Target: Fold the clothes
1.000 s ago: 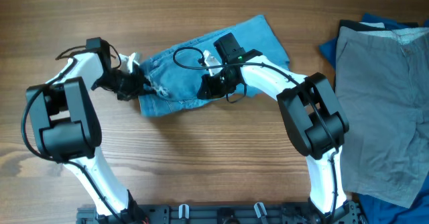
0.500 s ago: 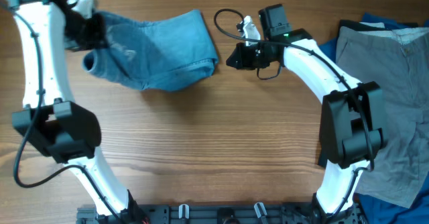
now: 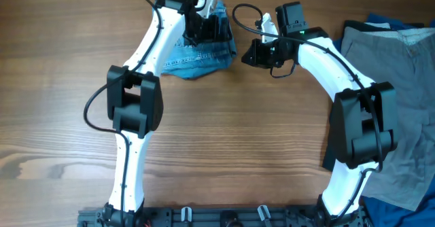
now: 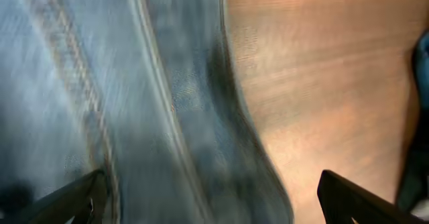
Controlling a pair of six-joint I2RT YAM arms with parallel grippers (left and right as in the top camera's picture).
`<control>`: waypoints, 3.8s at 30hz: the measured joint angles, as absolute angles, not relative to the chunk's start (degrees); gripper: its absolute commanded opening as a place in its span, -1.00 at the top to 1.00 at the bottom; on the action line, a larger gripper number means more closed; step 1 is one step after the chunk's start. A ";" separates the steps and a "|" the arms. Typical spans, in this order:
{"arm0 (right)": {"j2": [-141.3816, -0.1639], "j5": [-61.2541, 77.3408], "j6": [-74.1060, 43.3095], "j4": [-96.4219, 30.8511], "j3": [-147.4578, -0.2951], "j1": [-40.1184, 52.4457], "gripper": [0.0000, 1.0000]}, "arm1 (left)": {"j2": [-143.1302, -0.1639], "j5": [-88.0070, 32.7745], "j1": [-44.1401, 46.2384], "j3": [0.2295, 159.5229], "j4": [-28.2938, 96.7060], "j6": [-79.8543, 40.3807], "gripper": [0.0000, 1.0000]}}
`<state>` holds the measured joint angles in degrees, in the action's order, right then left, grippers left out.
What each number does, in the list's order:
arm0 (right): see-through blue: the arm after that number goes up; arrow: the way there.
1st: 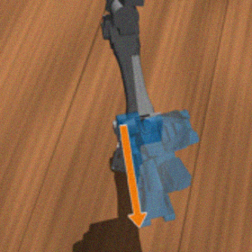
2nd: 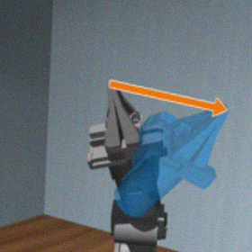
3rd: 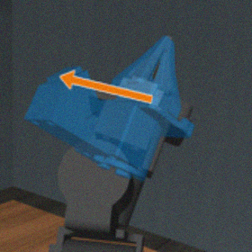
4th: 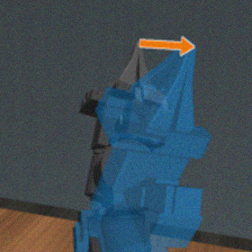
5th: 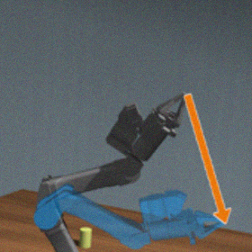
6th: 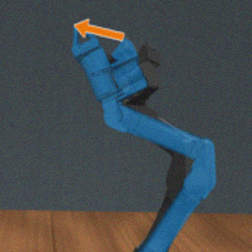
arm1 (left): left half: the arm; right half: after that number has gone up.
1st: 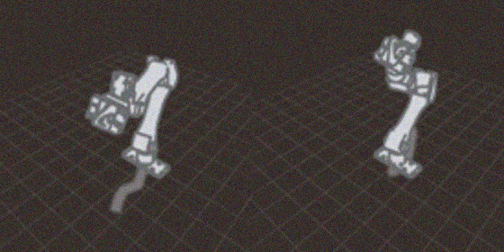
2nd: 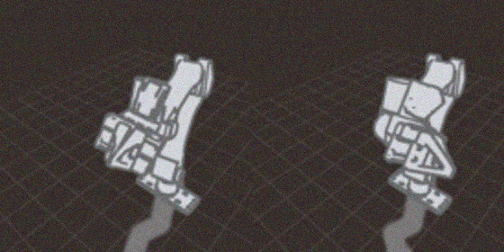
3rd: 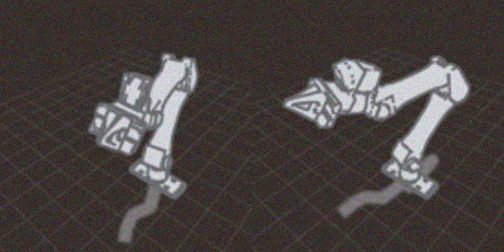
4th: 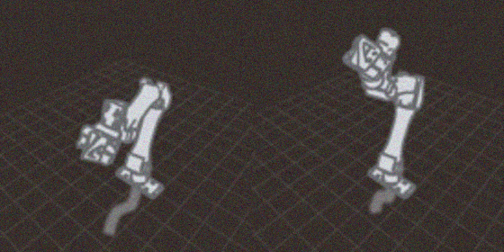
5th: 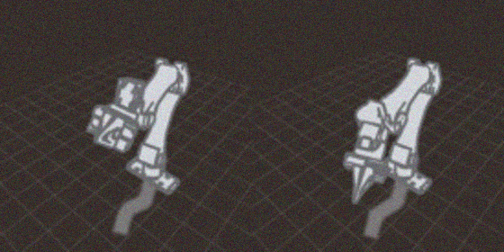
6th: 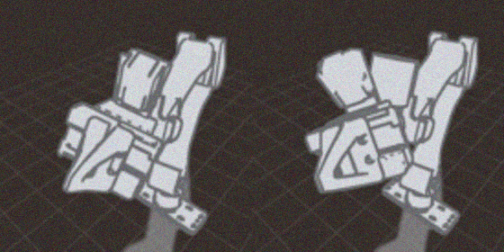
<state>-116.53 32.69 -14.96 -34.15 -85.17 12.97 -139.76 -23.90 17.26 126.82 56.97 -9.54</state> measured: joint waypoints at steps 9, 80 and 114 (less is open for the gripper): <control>-116.53 42.00 -13.26 -9.65 -84.84 16.36 0.74 | -127.63 -18.92 3.60 126.15 69.89 -5.96 0.92; -98.37 12.80 -22.98 -36.88 -85.89 15.16 0.73 | -125.38 -14.17 -30.26 92.82 41.74 -5.65 0.74; -42.89 1.76 -12.19 -70.59 -85.89 15.16 -0.99 | -72.90 -19.33 -5.61 107.92 86.96 11.99 -1.00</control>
